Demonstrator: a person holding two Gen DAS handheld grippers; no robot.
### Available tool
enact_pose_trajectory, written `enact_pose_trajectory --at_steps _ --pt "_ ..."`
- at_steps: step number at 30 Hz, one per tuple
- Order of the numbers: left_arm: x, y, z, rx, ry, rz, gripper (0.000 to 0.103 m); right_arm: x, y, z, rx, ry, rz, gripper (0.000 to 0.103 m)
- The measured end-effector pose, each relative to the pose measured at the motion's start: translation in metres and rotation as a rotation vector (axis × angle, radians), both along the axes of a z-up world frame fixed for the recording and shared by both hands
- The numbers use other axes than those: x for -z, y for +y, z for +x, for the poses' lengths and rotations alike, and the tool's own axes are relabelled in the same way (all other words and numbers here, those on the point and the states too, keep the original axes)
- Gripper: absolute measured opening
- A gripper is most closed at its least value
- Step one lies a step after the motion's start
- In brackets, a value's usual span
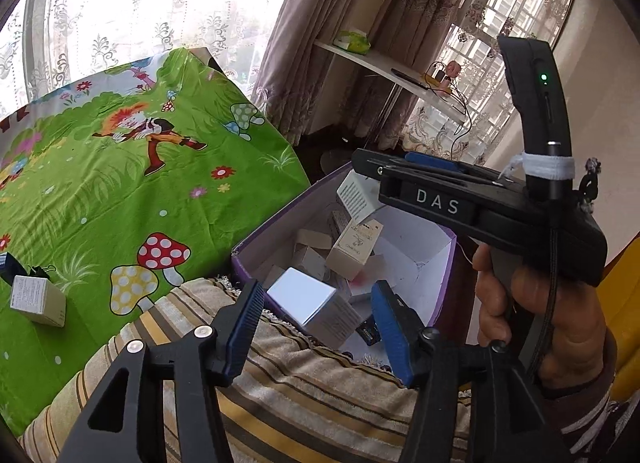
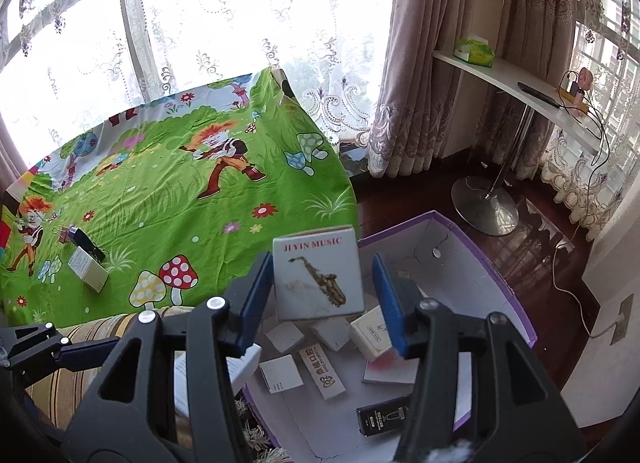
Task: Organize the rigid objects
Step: 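Carry both boxes into the purple storage box and open both tools, then move both open tools back over the remaining items on the bed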
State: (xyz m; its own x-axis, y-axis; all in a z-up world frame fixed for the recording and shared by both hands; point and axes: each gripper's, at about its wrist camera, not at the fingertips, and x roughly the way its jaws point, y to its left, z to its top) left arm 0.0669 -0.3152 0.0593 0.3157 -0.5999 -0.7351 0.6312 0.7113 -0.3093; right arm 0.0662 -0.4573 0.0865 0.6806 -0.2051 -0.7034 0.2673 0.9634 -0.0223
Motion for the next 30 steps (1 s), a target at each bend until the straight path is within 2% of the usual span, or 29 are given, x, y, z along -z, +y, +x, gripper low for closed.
enact_pose_trajectory --at_steps 6,14,19,23,26,30 --pt "0.000 0.013 0.009 -0.052 0.011 -0.017 0.058 -0.004 0.005 0.002 -0.011 -0.018 0.013 0.074" --pt "-0.013 0.028 0.021 -0.098 -0.046 -0.001 0.059 -0.007 0.020 0.010 -0.042 -0.034 0.033 0.074" --pt "-0.033 0.042 0.028 -0.143 -0.152 0.022 0.069 -0.013 0.034 0.016 -0.070 -0.042 0.030 0.075" --pt "-0.054 0.056 0.034 -0.234 -0.276 0.068 0.071 -0.018 0.046 0.022 -0.086 -0.049 0.029 0.077" --pt "-0.069 0.072 0.040 -0.252 -0.339 0.037 0.075 -0.023 0.058 0.028 -0.100 -0.059 0.025 0.079" --pt "-0.087 0.092 0.047 -0.292 -0.436 0.042 0.075 -0.030 0.078 0.039 -0.132 -0.073 0.019 0.083"
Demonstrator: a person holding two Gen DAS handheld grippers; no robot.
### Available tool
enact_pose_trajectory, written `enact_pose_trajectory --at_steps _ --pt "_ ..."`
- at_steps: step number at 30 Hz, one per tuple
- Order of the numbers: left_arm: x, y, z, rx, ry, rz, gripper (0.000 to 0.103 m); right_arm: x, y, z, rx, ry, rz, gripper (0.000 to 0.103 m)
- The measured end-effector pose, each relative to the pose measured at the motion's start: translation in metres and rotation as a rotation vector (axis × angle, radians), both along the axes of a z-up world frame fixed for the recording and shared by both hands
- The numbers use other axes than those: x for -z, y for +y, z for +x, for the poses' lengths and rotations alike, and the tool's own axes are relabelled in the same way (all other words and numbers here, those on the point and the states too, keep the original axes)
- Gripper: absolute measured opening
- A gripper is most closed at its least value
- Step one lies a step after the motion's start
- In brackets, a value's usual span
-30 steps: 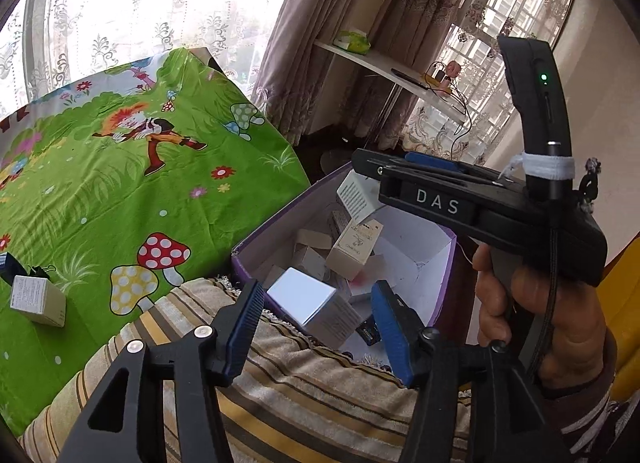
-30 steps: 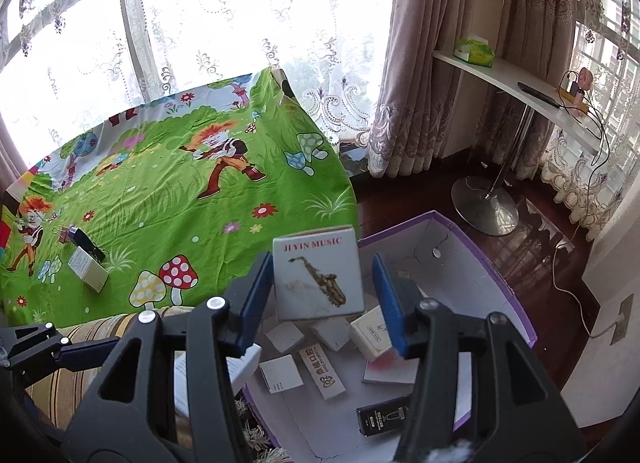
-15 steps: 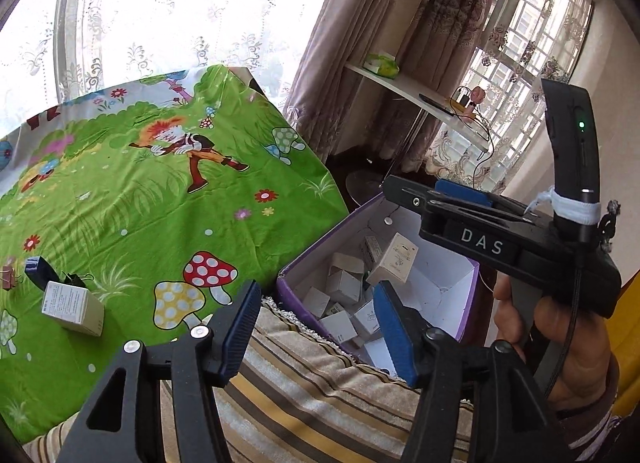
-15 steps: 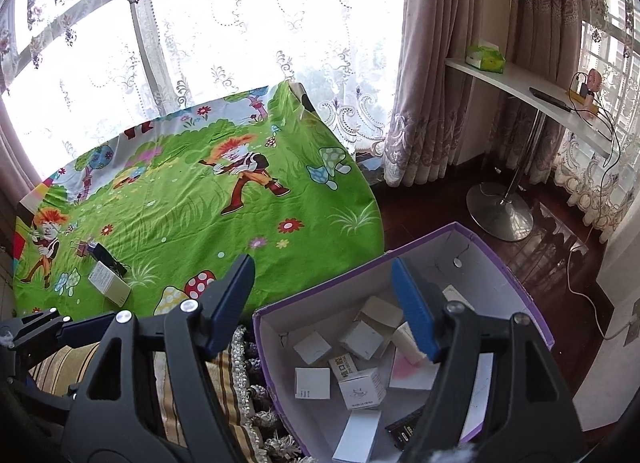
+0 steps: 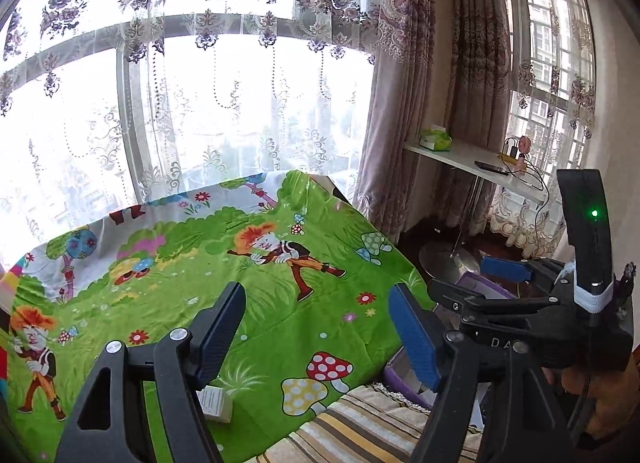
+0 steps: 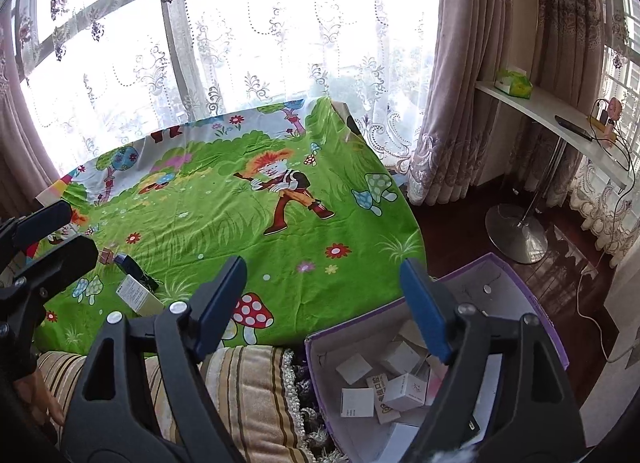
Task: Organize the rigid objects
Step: 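Move both open tools back over the remaining items on the bed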
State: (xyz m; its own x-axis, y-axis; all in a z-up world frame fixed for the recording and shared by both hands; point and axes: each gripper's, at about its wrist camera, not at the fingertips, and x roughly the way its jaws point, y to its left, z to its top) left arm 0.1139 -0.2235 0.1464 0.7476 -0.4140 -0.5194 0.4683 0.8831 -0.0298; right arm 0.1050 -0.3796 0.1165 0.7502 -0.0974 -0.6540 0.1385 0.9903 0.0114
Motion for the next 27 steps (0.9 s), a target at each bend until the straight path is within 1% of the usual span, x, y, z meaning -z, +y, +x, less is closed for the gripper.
enact_pose_trajectory --at_steps 4,5,7,8,10,12,16,19,23,27 --pt "-0.018 0.026 0.009 -0.045 -0.115 -0.001 0.075 -0.010 0.025 0.012 -0.042 -0.021 0.004 0.084" --pt "-0.022 0.034 0.012 -0.039 -0.125 -0.016 0.076 -0.012 0.031 0.015 -0.053 -0.027 0.002 0.085" --pt "-0.029 0.050 0.019 -0.019 -0.133 -0.053 0.083 -0.015 0.047 0.022 -0.078 -0.037 0.000 0.087" --pt "-0.032 0.057 0.024 -0.027 -0.137 -0.055 0.084 -0.017 0.054 0.025 -0.090 -0.040 -0.001 0.087" --pt "-0.037 0.070 0.035 -0.063 -0.136 -0.036 0.085 -0.017 0.071 0.033 -0.120 -0.040 -0.003 0.087" --pt "-0.039 0.085 0.045 -0.101 -0.134 -0.035 0.085 -0.015 0.087 0.041 -0.149 -0.035 -0.007 0.087" --pt "-0.036 0.121 0.061 -0.189 -0.136 -0.071 0.085 -0.008 0.116 0.056 -0.196 -0.016 -0.005 0.087" --pt "-0.028 0.143 0.069 -0.238 -0.127 -0.091 0.085 0.000 0.135 0.068 -0.230 0.007 0.009 0.087" --pt "-0.013 0.171 0.079 -0.274 -0.080 -0.145 0.085 0.016 0.158 0.082 -0.284 0.039 0.000 0.087" --pt "0.004 0.189 0.088 -0.323 -0.058 -0.146 0.085 0.039 0.179 0.090 -0.354 0.093 0.013 0.087"
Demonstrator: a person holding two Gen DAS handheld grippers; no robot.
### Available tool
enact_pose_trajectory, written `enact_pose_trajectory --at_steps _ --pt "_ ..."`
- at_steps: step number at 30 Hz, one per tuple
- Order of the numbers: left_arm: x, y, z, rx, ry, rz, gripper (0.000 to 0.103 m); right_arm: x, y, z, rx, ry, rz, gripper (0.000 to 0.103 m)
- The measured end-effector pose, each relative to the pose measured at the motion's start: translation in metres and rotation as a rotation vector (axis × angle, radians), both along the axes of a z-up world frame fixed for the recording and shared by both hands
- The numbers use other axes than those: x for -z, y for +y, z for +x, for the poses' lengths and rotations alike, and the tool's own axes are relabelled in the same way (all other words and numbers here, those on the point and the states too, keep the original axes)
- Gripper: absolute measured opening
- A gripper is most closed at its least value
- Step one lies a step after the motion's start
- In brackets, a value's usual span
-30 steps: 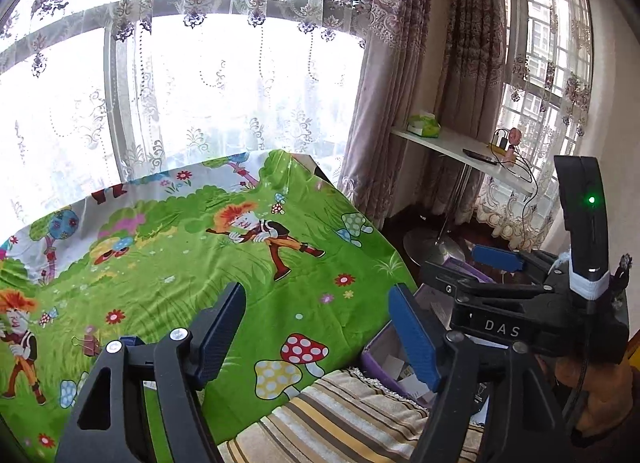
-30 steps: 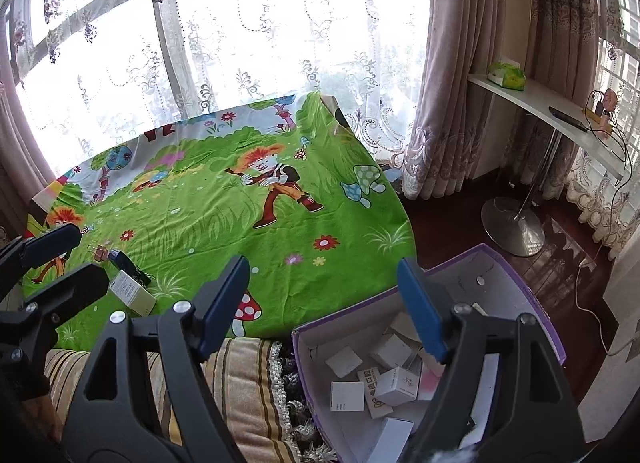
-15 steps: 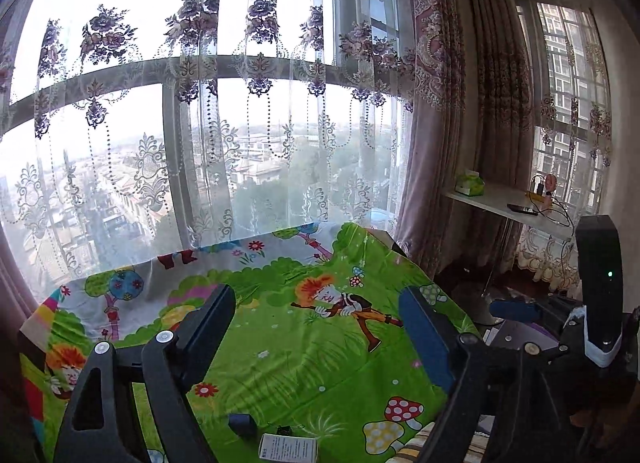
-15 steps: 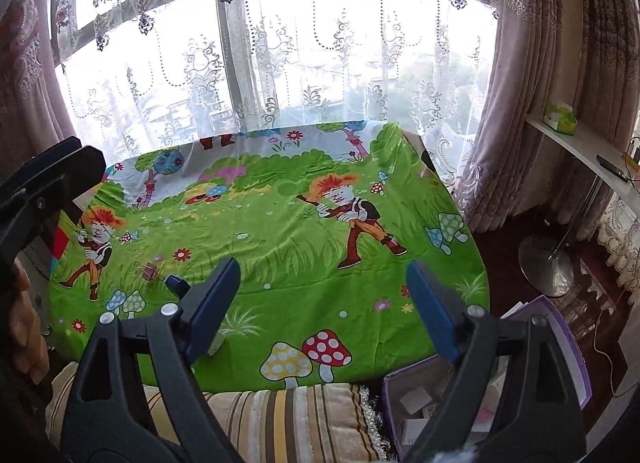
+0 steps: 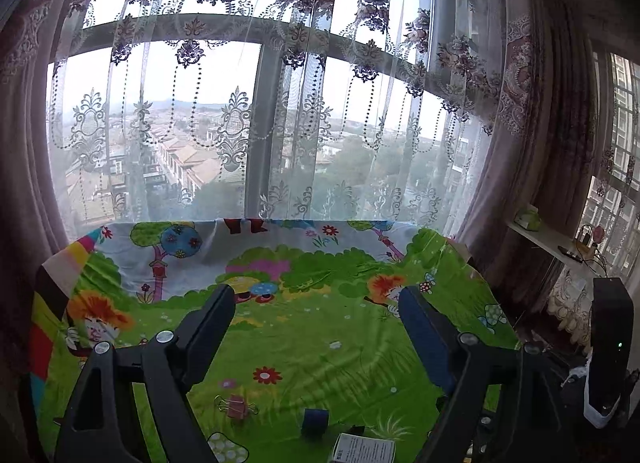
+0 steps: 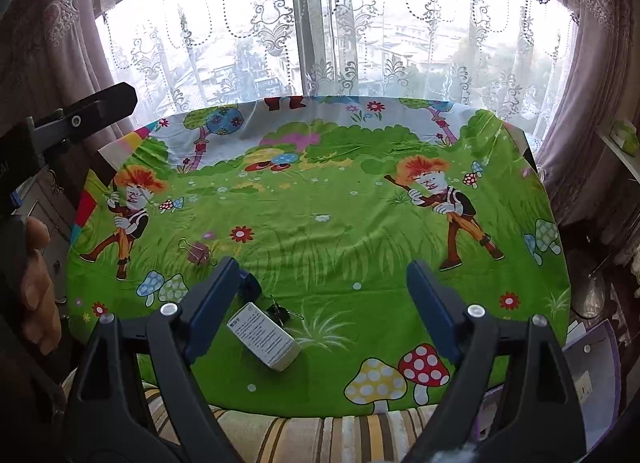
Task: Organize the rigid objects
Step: 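Move both open tools back over the remaining items on the bed, then grasp the pink binder clip with the left tool while the right tool grasps the white medicine box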
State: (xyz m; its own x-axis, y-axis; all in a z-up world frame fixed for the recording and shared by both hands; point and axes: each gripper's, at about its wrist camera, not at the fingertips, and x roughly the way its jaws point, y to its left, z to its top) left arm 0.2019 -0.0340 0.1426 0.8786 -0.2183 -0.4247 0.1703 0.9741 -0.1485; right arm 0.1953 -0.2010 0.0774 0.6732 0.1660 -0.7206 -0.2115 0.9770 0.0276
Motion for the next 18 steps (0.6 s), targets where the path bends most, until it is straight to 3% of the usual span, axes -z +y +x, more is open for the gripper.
enact_pose_trajectory --at_steps 10,18 --pt "0.061 0.047 0.028 -0.085 0.130 -0.073 0.085 0.075 0.039 0.004 -0.157 0.174 -0.063 0.087" --pt "0.110 0.066 0.045 -0.118 0.248 -0.099 0.085 0.099 0.049 0.012 -0.192 0.249 -0.062 0.079"
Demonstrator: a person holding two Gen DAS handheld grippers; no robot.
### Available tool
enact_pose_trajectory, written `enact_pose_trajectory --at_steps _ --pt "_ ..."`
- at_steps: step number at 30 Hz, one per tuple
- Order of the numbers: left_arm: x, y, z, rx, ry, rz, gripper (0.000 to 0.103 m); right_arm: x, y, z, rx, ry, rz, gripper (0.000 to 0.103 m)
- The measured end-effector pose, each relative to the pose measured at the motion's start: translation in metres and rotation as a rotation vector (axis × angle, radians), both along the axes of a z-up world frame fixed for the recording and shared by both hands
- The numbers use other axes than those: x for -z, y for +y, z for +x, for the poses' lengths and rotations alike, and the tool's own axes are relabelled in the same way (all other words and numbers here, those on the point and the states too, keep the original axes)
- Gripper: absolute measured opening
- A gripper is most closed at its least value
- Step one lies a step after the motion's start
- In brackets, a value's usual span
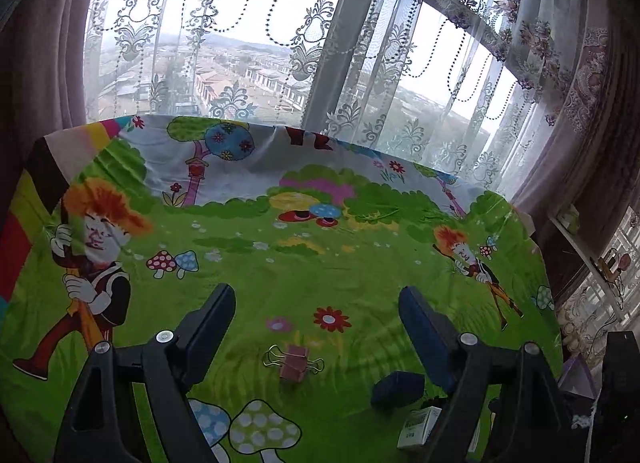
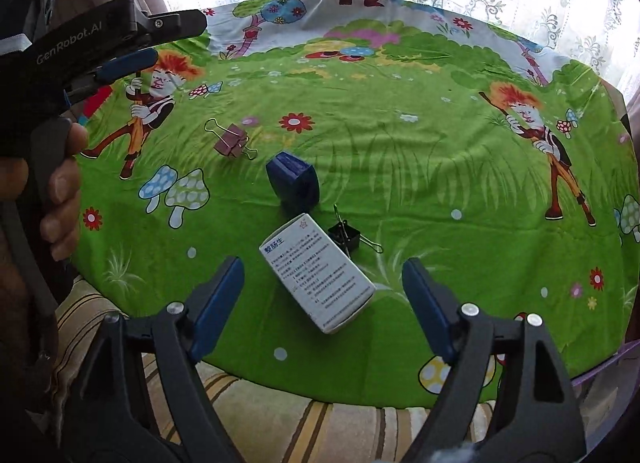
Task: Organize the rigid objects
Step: 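Grasp the pink binder clip with the left tool while the right tool grasps the white medicine box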
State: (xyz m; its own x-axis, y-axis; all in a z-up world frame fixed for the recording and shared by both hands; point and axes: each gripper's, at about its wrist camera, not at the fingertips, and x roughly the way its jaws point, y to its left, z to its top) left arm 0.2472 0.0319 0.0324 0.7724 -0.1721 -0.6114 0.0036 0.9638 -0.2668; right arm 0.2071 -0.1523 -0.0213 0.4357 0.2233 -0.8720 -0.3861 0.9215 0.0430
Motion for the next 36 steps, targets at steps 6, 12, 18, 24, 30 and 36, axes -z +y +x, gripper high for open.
enact_pose_trajectory --at_steps 6,12,18,24,30,36 --pt "0.034 -0.001 0.009 0.023 0.107 0.004 0.085 0.014 0.004 0.004 -0.016 0.046 -0.008 0.073" --pt "0.055 -0.006 0.016 0.053 0.174 0.024 0.085 0.027 0.009 0.009 -0.036 0.100 -0.015 0.060" --pt "0.070 -0.007 0.021 0.079 0.222 0.015 0.084 0.033 0.009 0.010 -0.045 0.125 -0.008 0.051" --pt "0.077 -0.014 0.024 0.108 0.246 0.047 0.075 0.033 0.009 0.008 -0.047 0.128 0.005 0.050" --pt "0.085 -0.027 0.027 0.130 0.263 0.130 0.063 0.032 0.010 0.005 -0.053 0.116 0.011 0.046" --pt "0.086 -0.028 0.029 0.134 0.265 0.145 0.041 0.027 0.009 0.003 -0.053 0.096 0.026 0.045"
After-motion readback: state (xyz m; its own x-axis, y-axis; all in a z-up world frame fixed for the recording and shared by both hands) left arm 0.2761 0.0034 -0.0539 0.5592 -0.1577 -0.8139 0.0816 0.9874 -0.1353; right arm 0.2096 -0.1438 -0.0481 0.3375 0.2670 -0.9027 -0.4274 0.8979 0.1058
